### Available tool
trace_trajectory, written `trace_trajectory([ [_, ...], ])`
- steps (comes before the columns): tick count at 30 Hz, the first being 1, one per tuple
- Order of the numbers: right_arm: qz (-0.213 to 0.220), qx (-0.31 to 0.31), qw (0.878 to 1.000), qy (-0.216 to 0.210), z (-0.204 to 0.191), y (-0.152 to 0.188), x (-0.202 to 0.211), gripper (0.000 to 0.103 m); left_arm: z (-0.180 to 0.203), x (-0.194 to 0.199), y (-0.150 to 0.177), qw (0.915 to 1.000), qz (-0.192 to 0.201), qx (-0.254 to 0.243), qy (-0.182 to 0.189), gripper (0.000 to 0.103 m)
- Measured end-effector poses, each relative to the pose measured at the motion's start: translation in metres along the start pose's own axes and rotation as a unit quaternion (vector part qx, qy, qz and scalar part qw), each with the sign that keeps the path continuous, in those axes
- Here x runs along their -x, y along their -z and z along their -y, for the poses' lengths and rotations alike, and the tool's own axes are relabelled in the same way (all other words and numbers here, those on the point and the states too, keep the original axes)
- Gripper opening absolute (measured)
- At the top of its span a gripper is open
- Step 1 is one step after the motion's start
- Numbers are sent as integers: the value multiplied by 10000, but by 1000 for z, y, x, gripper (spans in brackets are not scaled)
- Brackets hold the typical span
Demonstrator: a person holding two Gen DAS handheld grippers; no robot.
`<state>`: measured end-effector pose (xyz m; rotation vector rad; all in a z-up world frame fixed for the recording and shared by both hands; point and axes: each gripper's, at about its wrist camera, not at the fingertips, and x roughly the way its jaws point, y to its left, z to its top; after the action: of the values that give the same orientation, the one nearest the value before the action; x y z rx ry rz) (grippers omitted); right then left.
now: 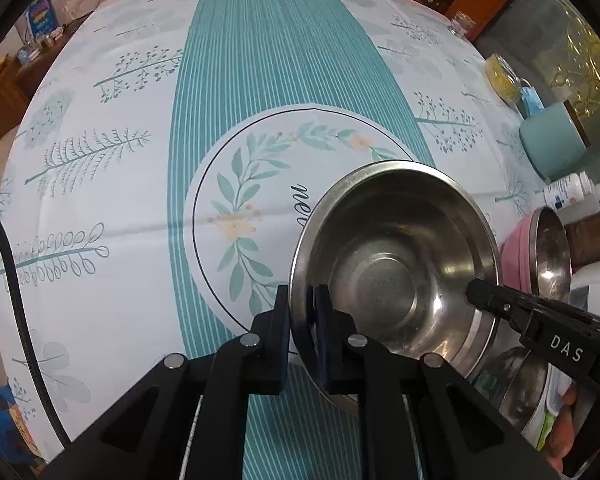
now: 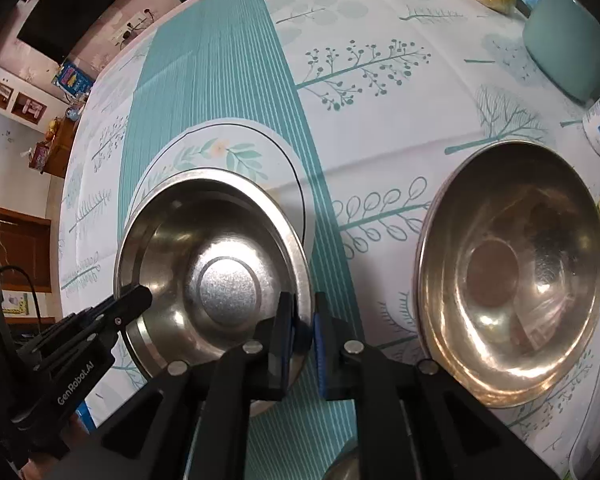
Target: Organize plates and bowls
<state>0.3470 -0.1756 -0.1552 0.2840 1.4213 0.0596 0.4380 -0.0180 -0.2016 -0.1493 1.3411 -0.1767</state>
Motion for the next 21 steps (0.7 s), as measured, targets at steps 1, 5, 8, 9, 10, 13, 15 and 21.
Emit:
trace_trajectory([
  [1,14,32,10000,28,0,1,1,10,0,1,1,10000,-15,-9,27,9],
  [5,71,134,9999,-10,-1,8,13,10,0,14,4,9999,-27,-72,152,9],
  [8,120,205,9997,-7,-4,12,25,9,4,29,9,9997,-10,-200,158,9],
  [9,148,233,9996,-4,-5,14,30,9,4,35,11,9996,3,-224,158,9],
  [10,160,248,9996,-10,-6,16,33,9,5,42,14,9996,19,-229,171,9],
  [13,234,301,9993,-53,-8,23,50,9,6,62,21,9994,69,-261,200,9],
  [15,280,363,9989,-87,-10,28,60,9,8,75,28,9993,105,-309,192,9],
  [21,368,740,9962,-261,-21,55,90,10,9,120,61,9993,246,-238,140,10],
])
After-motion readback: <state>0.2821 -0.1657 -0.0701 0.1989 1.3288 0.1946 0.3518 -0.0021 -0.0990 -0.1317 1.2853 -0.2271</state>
